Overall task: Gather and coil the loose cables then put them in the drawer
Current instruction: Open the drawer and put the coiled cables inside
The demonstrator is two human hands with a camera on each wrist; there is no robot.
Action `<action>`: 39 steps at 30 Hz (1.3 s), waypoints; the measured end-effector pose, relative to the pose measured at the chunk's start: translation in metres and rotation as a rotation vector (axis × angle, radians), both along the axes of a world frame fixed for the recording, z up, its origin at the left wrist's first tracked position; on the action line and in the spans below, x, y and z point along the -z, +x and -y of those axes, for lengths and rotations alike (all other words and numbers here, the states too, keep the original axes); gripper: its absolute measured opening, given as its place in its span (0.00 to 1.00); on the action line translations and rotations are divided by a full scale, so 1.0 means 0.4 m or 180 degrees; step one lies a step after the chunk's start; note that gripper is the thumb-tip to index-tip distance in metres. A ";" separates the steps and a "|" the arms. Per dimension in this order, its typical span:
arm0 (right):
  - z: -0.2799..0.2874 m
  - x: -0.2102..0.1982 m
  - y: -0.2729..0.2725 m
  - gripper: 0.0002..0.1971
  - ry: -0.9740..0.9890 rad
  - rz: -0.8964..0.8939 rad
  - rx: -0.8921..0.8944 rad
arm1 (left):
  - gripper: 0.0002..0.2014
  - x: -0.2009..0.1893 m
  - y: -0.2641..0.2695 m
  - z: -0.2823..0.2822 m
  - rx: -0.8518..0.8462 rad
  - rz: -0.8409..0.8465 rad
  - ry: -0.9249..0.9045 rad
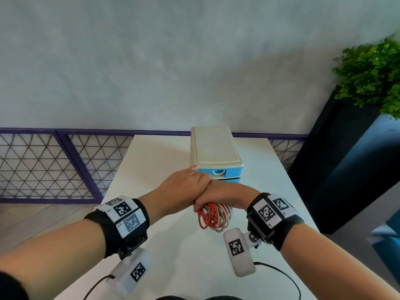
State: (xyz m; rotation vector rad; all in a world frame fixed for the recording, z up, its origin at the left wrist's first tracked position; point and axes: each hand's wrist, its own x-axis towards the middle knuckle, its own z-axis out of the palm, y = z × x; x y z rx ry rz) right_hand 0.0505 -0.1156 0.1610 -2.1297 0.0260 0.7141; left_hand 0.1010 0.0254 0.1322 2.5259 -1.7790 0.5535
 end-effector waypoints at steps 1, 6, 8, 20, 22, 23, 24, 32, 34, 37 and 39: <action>0.003 0.002 0.002 0.10 -0.0133 0.0052 -0.0035 | 0.15 0.000 -0.004 0.001 -0.0069 -0.0061 0.0074; 0.018 0.020 0.004 0.24 -0.0957 0.0438 -0.0035 | 0.15 0.001 -0.014 0.002 -0.0671 -0.0586 0.0352; 0.009 0.028 -0.010 0.29 -0.1190 0.0737 0.0154 | 0.16 0.000 -0.015 0.007 -0.0972 -0.0607 0.0463; 0.004 0.113 -0.070 0.44 -0.2495 0.2276 0.0045 | 0.09 -0.005 -0.012 -0.029 -0.0949 -0.0996 0.0035; 0.010 0.092 -0.066 0.42 -0.2118 0.2050 -0.0023 | 0.09 0.000 -0.020 -0.032 -0.0871 -0.1030 -0.0101; 0.015 0.086 -0.062 0.40 -0.1939 0.1956 -0.0053 | 0.10 0.003 -0.022 -0.032 -0.0833 -0.1038 -0.0144; 0.021 0.085 -0.059 0.37 -0.1750 0.1871 -0.0053 | 0.11 0.005 -0.027 -0.032 -0.0798 -0.1065 -0.0183; 0.084 0.104 -0.043 0.05 -0.1421 0.1487 -0.0241 | 0.06 0.016 -0.040 0.011 -0.0840 -0.1253 -0.0076; 0.100 0.102 -0.037 0.05 -0.1480 0.1432 -0.0245 | 0.07 0.023 -0.028 0.035 -0.0904 -0.1397 -0.0026; 0.134 0.105 -0.020 0.11 -0.1633 0.1430 -0.0219 | 0.16 0.034 -0.001 0.073 -0.0892 -0.1369 0.0133; 0.156 0.111 -0.007 0.14 -0.1786 0.1483 -0.0259 | 0.30 0.028 0.015 0.087 -0.0844 -0.1514 0.0231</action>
